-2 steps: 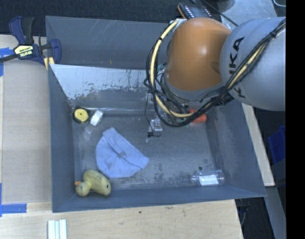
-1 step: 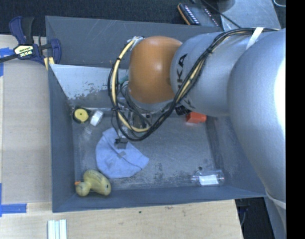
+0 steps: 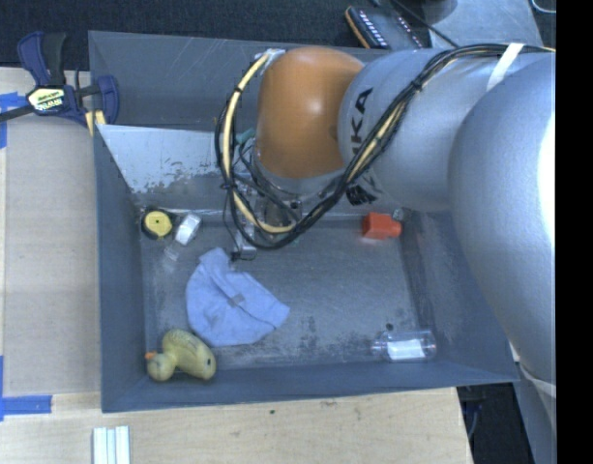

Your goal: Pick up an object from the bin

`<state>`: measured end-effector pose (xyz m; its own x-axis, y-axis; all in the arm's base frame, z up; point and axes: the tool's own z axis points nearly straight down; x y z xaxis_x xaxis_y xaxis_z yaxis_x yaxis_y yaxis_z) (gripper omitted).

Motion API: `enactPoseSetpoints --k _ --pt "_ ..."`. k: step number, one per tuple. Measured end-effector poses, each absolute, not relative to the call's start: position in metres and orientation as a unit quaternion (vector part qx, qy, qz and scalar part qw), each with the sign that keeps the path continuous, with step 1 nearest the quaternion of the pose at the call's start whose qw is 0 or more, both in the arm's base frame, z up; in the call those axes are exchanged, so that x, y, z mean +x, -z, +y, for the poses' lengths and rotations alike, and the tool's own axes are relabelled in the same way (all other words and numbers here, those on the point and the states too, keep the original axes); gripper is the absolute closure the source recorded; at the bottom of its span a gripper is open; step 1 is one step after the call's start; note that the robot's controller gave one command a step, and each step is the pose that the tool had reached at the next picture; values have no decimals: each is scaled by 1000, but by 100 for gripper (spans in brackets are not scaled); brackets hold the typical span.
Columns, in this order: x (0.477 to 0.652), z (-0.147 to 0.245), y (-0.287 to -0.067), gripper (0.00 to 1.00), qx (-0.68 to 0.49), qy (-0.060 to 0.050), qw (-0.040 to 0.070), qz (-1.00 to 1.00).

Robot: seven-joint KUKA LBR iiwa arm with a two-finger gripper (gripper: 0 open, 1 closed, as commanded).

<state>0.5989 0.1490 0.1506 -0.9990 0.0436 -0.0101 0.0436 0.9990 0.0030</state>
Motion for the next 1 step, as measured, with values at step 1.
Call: enactPoseSetpoints --k 1 --pt "552 138 -74 100 -51 -3 12 999"
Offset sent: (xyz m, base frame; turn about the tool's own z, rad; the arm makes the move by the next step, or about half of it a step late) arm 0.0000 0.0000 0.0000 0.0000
